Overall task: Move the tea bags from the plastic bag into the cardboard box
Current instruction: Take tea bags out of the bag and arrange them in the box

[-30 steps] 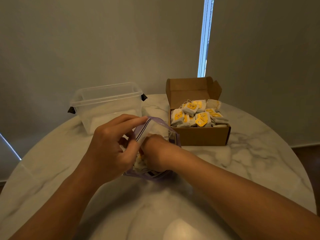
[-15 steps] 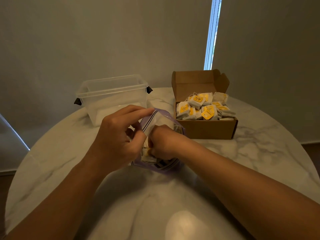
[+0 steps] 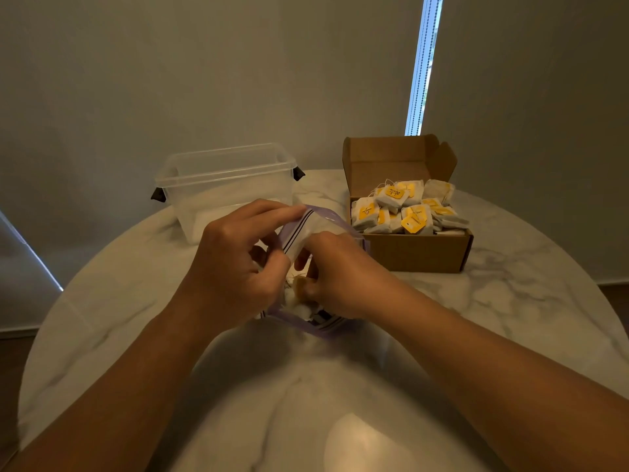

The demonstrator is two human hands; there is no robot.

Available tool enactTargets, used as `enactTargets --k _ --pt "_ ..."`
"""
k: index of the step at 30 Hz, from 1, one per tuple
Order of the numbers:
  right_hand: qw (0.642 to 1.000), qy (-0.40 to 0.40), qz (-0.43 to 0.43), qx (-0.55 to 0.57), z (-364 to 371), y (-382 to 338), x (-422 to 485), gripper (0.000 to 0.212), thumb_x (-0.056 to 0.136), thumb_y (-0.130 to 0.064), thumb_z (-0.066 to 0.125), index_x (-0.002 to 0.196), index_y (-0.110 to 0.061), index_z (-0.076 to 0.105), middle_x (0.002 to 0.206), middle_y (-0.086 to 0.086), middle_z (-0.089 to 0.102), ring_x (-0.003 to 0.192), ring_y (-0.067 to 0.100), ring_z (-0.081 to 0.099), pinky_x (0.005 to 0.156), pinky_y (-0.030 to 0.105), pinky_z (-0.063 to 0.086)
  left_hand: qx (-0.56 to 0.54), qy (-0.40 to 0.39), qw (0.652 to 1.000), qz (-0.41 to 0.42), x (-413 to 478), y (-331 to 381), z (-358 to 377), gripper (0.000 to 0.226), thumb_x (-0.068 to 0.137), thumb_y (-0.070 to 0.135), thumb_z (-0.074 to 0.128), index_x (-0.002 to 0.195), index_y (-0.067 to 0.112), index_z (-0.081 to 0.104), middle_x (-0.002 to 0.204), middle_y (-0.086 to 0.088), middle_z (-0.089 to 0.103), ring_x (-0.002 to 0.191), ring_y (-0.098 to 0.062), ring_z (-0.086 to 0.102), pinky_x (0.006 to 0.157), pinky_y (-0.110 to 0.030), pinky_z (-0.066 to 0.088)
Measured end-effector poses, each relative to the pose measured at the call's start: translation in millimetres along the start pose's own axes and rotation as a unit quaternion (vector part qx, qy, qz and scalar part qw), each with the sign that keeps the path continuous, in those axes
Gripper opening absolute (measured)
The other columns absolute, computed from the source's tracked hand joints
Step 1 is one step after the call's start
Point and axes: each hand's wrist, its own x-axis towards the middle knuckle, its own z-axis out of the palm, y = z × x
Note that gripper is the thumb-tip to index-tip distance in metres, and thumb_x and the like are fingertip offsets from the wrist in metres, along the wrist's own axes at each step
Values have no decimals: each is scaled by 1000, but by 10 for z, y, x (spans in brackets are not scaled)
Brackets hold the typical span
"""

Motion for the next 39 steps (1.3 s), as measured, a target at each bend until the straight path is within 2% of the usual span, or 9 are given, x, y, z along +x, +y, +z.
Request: enactTargets --k 4,9,15,18,23,26,30,35,39 --pt "999 31 -26 16 -110 13 -148 18 86 -20 72 104 -20 72 97 -2 68 86 11 63 77 29 58 1 8 1000 -4 3 -1 0 43 81 3 56 123 8 65 112 1 65 81 -8 61 63 -20 58" --pt "996 41 -38 66 -316 8 -207 20 85 -20 74 104 -25 71 93 -9 67 77 4 63 62 15 54 0 12 1000 -4 2 0 8 43 81 4 56 123 12 64 112 4 64 83 -8 60 65 -20 58" --pt "975 6 -39 218 -609 162 -280 19 80 -16 78 97 -21 73 83 -5 70 76 15 71 63 31 61 -6 7 1000 -9 10 0 -9 48 85 29 46 123 7 65 114 5 63 86 0 60 63 -12 54" --pt "952 16 -46 303 -830 296 -267 23 74 -9 79 96 -13 74 86 6 71 78 19 71 61 28 59 -5 8 1000 -8 1 -3 -3 48 86 31 46 123 8 65 114 4 64 87 -2 61 64 -10 53" --pt "917 36 -28 395 -1152 644 -134 31 70 -8 73 101 -6 69 93 9 72 87 25 72 64 29 57 -5 17 1000 -10 -1 -22 -15 47 86 31 45 124 10 64 113 10 61 93 -2 60 66 -11 55" --pt "921 94 6 378 -1252 856 -12 34 70 -11 74 103 -6 68 95 12 72 89 26 72 67 32 58 -4 16 1000 -5 4 -25 -22 47 85 29 45 123 9 64 111 10 61 93 -5 60 65 -13 55" --pt "939 155 43 305 -1204 1018 148 24 77 -6 76 100 -7 69 94 14 71 85 25 73 67 33 60 -11 12 1000 -1 4 -29 -21 47 86 29 45 124 9 63 109 17 59 93 -3 60 64 -13 55" --pt "965 140 74 211 -1071 1039 231 20 80 -6 75 99 -9 70 87 8 71 71 19 73 55 24 57 -4 12 1000 -4 -2 -38 -15 47 86 31 44 123 9 64 111 11 61 95 -3 60 64 -14 56" --pt "984 150 73 61 -985 1066 316 22 78 -16 80 99 -19 73 86 -2 71 76 13 69 65 28 60 -4 11 1000 -10 -1 -28 -10 46 86 31 44 122 10 64 110 12 61 95 -5 60 65 -15 57"
